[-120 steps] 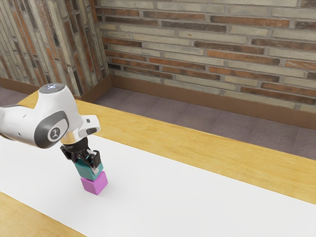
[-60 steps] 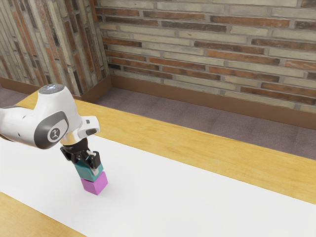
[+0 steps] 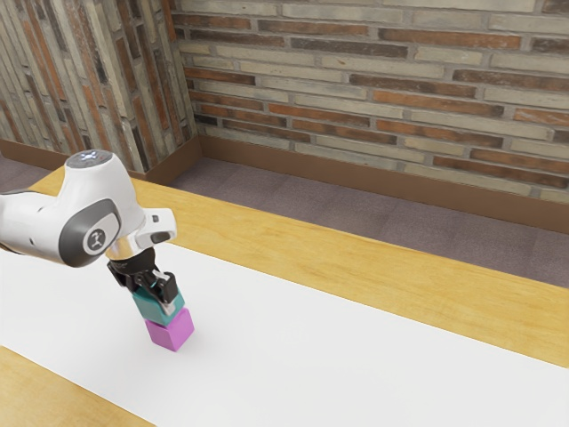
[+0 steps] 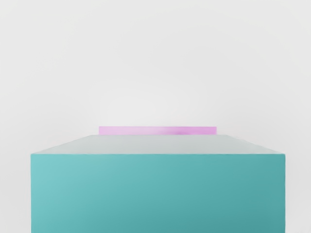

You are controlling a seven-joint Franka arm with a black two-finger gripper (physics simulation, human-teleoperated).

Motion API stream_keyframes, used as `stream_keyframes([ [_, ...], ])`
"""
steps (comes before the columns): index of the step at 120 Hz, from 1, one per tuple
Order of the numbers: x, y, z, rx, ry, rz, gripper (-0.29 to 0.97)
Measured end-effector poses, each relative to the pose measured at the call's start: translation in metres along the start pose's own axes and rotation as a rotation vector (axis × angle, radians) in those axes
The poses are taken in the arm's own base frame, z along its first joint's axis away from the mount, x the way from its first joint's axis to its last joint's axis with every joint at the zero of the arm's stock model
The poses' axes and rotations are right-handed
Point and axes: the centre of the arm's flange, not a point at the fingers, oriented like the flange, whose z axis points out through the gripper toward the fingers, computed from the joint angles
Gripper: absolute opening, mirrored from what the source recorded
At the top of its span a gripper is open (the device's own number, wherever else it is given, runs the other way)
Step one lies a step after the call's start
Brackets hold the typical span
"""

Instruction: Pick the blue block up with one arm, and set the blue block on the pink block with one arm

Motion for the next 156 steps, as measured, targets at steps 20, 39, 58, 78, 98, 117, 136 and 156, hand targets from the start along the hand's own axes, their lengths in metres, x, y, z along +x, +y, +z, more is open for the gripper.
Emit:
stream_keyframes([
  [20, 0.000, 0.000, 0.001, -0.003, -0.001, 0.012, 0.37],
  [39, 0.000, 0.000, 0.001, -0.007, -0.002, 0.023, 0.42],
  [58, 0.000, 0.000, 0.000, -0.011, -0.001, 0.036, 0.55],
  [78, 0.002, 0.013, -0.049, 0.003, 0.101, 0.082, 0.62],
  [98, 0.035, 0.065, -0.200, 0.029, 0.333, 0.142, 0.65],
  [117, 0.050, 0.101, -0.453, -0.112, 0.473, -0.142, 0.66],
  [136, 0.057, 0.048, -0.410, -0.017, 0.181, -0.549, 0.67],
  [156, 0.052, 0.010, -0.375, 0.032, 0.040, -0.871, 0.68],
])
